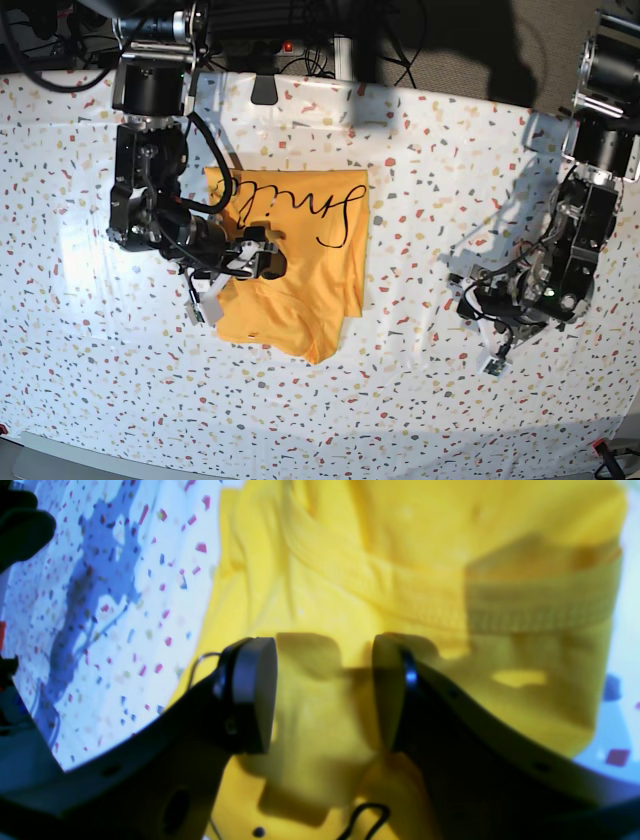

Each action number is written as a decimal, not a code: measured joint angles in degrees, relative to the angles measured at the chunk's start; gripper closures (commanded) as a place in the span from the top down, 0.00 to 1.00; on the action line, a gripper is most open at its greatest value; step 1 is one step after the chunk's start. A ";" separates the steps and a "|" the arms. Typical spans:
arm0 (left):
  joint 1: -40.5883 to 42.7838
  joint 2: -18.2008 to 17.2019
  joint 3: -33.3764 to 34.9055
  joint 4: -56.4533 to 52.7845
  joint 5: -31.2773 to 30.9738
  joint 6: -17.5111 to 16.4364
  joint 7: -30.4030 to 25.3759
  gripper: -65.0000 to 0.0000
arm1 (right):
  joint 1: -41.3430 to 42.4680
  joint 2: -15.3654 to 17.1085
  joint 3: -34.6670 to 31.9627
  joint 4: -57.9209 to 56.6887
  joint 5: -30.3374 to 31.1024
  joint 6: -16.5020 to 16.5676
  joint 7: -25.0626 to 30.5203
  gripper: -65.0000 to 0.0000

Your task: Fold the T-shirt properly

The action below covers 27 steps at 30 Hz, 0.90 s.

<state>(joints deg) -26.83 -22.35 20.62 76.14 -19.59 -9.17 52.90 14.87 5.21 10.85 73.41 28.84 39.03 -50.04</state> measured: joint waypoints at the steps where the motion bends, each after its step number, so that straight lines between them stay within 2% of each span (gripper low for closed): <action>1: 0.02 -0.02 -1.16 0.66 -0.37 0.00 0.07 0.53 | 0.00 0.00 -0.02 1.01 0.07 0.04 -0.55 0.48; 4: 0.15 0.00 -5.27 3.80 -1.70 0.15 0.20 0.53 | -0.15 -0.02 -0.02 5.16 0.15 0.26 -2.64 0.48; 7: 1.46 0.02 -10.34 8.39 -2.97 0.15 0.81 0.53 | -0.37 0.02 0.00 10.32 2.84 0.28 -5.62 0.48; 10: 5.44 -0.02 -15.26 12.94 -3.10 0.13 1.22 0.53 | -0.74 0.02 0.00 16.33 6.27 0.42 -9.64 0.48; 14: 12.68 0.00 -21.77 18.29 -3.28 -1.42 1.53 0.53 | -1.55 0.02 0.28 24.09 6.82 0.48 -15.72 0.48; 19: 22.29 0.13 -29.99 24.83 -3.17 -3.13 2.99 0.53 | -5.44 0.02 4.37 32.20 6.88 0.48 -15.45 0.48; 27: 41.70 0.13 -40.94 40.63 -7.08 -4.15 4.31 0.53 | -22.75 -0.13 14.97 45.55 6.88 0.50 -15.80 0.48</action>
<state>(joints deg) 14.87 -22.22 -20.32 116.77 -26.68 -13.32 57.21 -7.88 5.08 25.82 118.96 35.73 39.53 -65.84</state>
